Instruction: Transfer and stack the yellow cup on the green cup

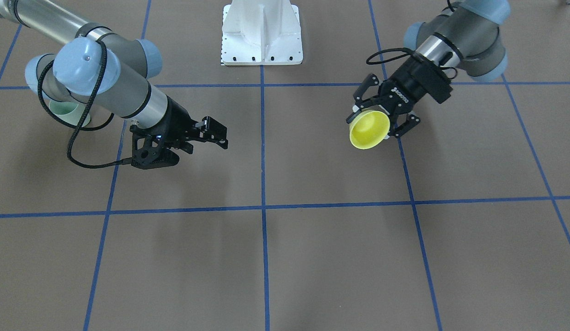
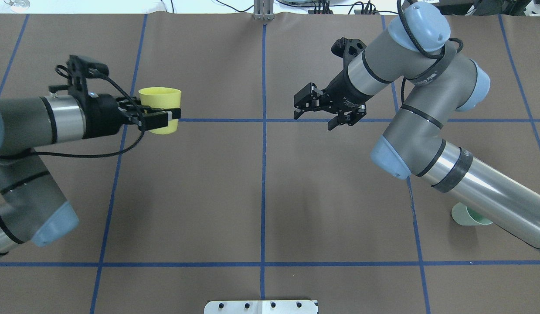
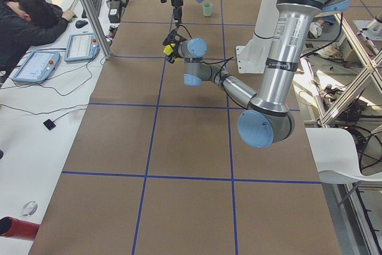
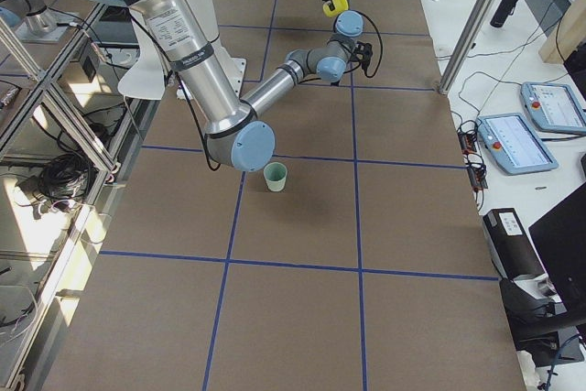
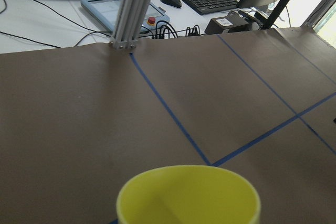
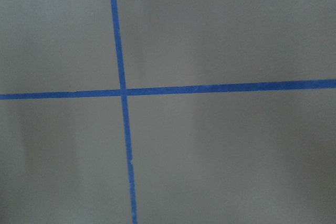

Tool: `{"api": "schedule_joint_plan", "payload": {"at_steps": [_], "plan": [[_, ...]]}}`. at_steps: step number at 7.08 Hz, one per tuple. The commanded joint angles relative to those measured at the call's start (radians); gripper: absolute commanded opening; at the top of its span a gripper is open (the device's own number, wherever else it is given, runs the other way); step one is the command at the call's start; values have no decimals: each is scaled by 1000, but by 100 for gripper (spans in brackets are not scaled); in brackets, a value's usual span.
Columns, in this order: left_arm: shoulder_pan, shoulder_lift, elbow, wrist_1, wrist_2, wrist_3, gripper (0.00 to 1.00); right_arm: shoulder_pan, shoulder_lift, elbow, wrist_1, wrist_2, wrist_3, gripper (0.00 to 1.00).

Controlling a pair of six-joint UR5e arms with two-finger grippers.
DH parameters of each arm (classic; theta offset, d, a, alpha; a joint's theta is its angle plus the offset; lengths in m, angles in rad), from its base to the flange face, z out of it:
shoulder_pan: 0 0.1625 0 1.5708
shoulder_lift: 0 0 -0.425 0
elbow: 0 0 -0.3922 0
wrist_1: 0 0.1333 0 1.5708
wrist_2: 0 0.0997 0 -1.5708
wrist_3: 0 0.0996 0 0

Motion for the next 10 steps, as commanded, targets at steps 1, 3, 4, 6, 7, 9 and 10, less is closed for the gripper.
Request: {"api": "schedule_joint_plan", "payload": {"at_steps": [1,3,4,6,7,9,10], "plan": [[157,-41,10,-65,129,-13,0,-25,39,-5,18,3,36,98],[278,-78,22,-61,241,-12,0,-24,52,-5,21,95,37,98],[306,-110,51,-61,252,-10,0,-23,57,-5,23,109,30,98],[339,-163,117,-63,296,-9,0,-25,69,-5,20,142,31,98],[352,-181,134,-63,315,-6,0,-25,70,-4,17,168,31,96],[354,-219,154,-63,315,-6,0,-40,72,-5,8,195,33,94],[354,-235,154,-63,315,-6,0,-51,72,-7,1,204,33,92]]}}
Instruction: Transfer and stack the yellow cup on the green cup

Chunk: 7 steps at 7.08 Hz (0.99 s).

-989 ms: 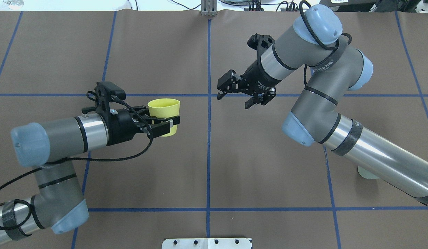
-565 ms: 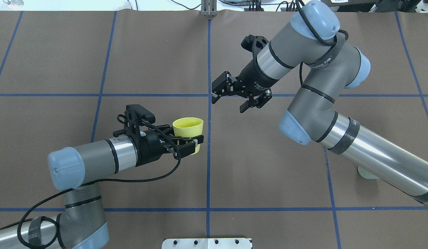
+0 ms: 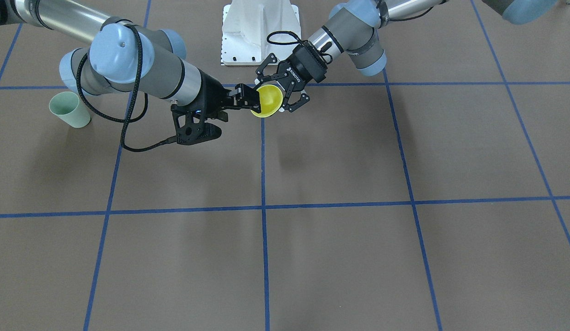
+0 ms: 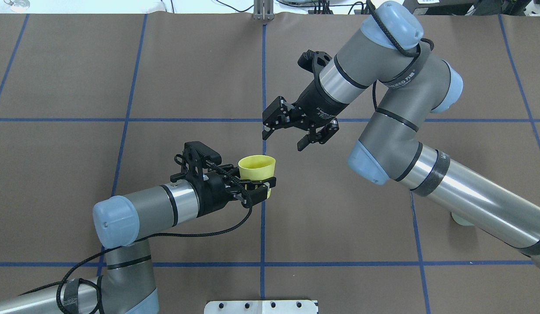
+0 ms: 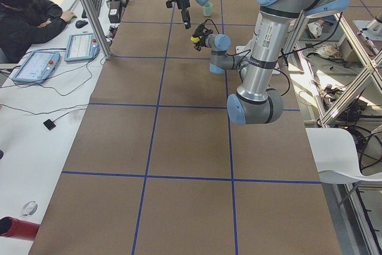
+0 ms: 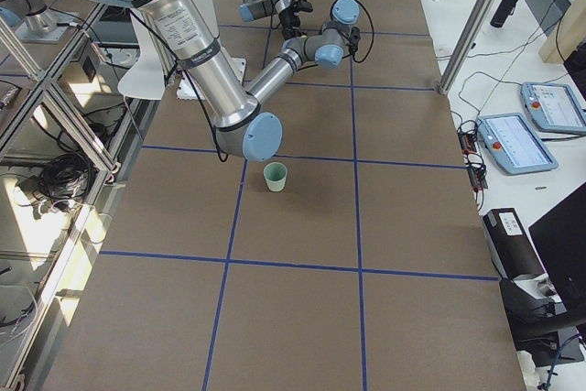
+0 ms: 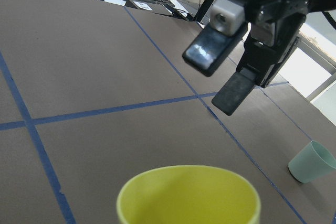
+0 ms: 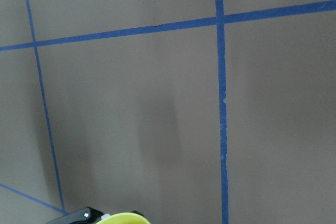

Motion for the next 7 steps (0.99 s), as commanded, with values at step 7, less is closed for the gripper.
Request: {"api": "schedule_joint_plan", "payload": {"at_steps": [7], "plan": [[1,-30,4,0,1,2,0,-30,-28,8,-19,35,-4,62]]}}
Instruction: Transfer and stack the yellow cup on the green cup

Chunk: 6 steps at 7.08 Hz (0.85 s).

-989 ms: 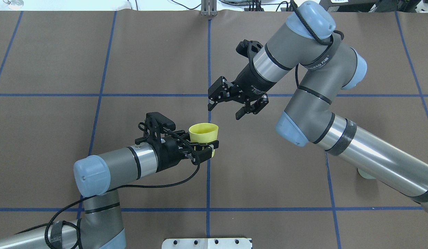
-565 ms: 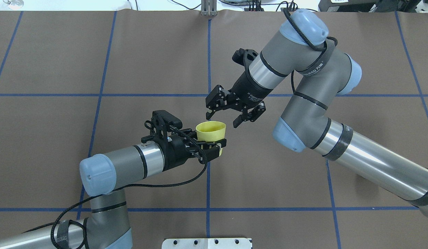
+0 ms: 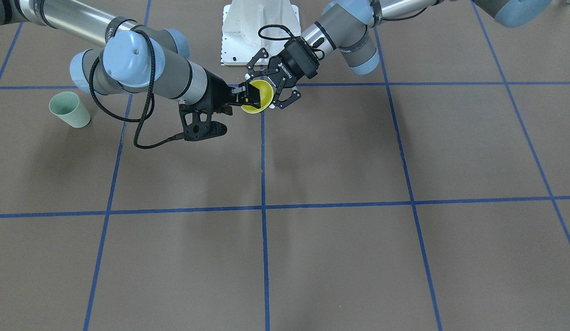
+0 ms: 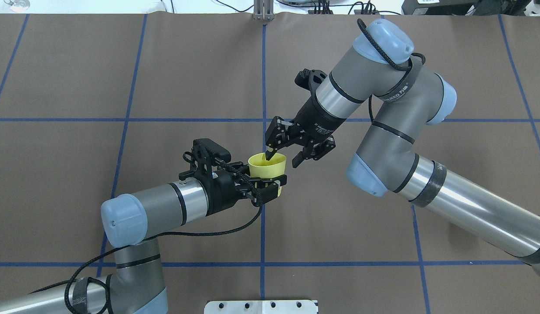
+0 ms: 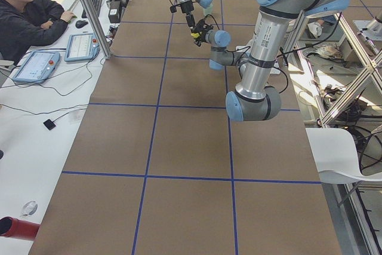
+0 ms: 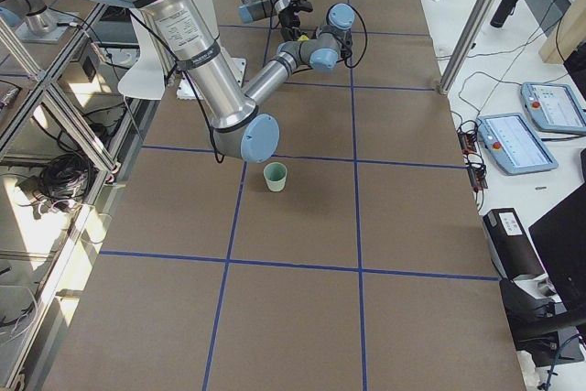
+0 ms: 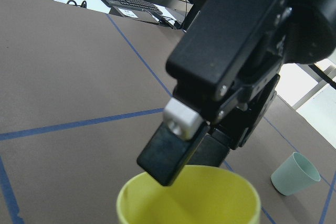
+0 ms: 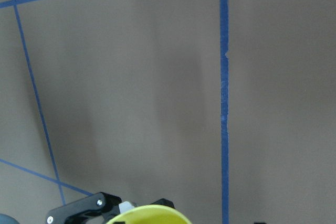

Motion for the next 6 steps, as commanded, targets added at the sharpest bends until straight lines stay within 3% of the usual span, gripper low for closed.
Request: {"api": "schedule_joint_plan", "payload": {"at_steps": [1,6], "plan": [[0,0,2,0,0,0,0,0,-8,6,0,21,0,60],[0,-14,4,2,1,0,0,0,-12,8,2,21,0,55]]}}
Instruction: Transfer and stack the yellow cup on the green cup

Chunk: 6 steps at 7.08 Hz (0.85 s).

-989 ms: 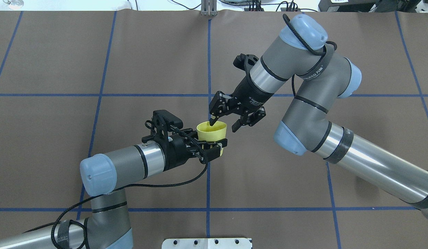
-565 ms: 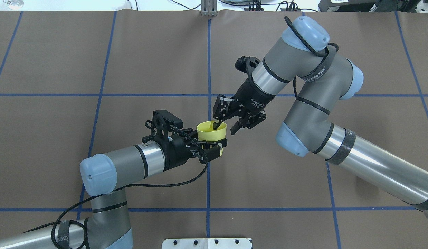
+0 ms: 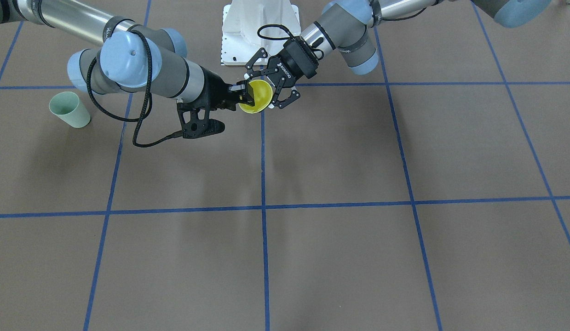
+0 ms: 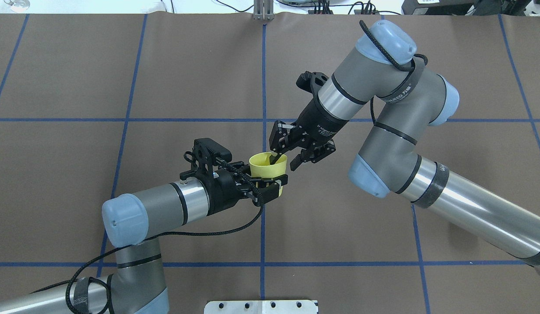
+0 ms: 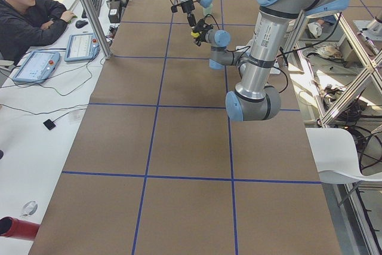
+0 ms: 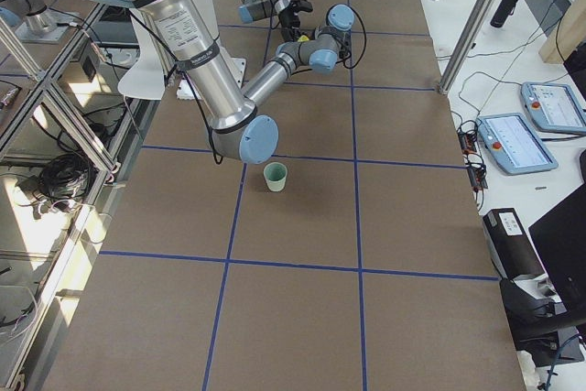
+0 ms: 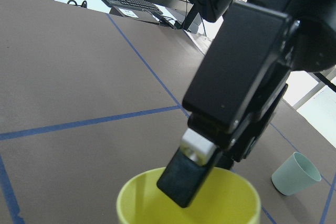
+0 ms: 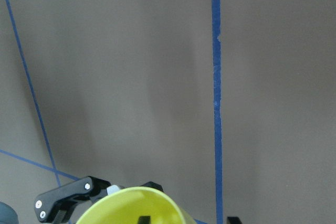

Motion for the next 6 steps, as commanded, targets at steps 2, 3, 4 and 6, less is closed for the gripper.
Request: {"api": "schedule_joint_plan", "payload": {"at_steps": [2,3,4,6], "plan": [[0,-13,5,1,-1,0,0,-1,-7,1,1,-1,0,45],[0,-13,5,1,1,0,0,0,-9,1,1,-1,0,40],[0,-13,6,1,1,2,0,-1,-16,4,2,-1,0,37],[0,-13,11,1,1,0,0,-1,-25,4,8,-1,-2,31]]}}
